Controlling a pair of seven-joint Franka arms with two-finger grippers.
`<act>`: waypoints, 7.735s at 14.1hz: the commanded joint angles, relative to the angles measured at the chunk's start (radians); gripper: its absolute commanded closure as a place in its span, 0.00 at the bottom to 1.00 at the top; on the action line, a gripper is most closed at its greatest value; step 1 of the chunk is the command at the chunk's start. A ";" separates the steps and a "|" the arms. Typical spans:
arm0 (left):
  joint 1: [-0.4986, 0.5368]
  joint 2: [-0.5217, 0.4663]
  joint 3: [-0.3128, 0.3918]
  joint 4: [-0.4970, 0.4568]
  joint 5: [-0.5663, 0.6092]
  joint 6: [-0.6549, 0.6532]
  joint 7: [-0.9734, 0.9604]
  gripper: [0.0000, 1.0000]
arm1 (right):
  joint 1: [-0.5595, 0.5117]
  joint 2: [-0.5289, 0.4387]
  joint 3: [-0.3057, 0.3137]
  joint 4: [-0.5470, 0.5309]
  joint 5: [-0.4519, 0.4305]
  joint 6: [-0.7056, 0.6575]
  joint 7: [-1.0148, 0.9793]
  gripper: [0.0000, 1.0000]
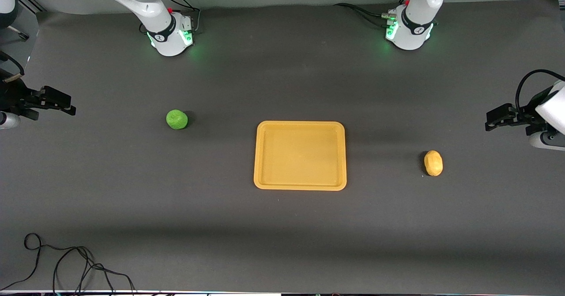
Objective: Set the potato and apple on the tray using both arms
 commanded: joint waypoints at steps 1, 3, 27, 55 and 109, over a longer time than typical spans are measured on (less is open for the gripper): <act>-0.001 0.003 0.004 0.004 -0.012 0.005 0.008 0.00 | -0.008 0.007 0.001 0.019 0.001 -0.010 -0.012 0.00; -0.001 0.003 0.004 0.003 -0.010 0.004 0.008 0.00 | -0.006 0.008 0.001 0.021 0.000 -0.009 -0.012 0.00; -0.004 0.507 0.002 -0.192 -0.024 0.465 0.013 0.32 | -0.005 0.001 0.004 0.013 -0.011 -0.002 -0.015 0.00; -0.441 0.589 -0.142 0.027 -0.099 0.413 -0.710 0.56 | 0.258 -0.578 0.000 -0.728 -0.048 0.175 0.339 0.00; 0.070 -0.064 -0.114 -0.119 0.065 0.131 -0.096 0.00 | 0.730 0.470 -0.040 0.321 0.007 0.234 0.975 0.46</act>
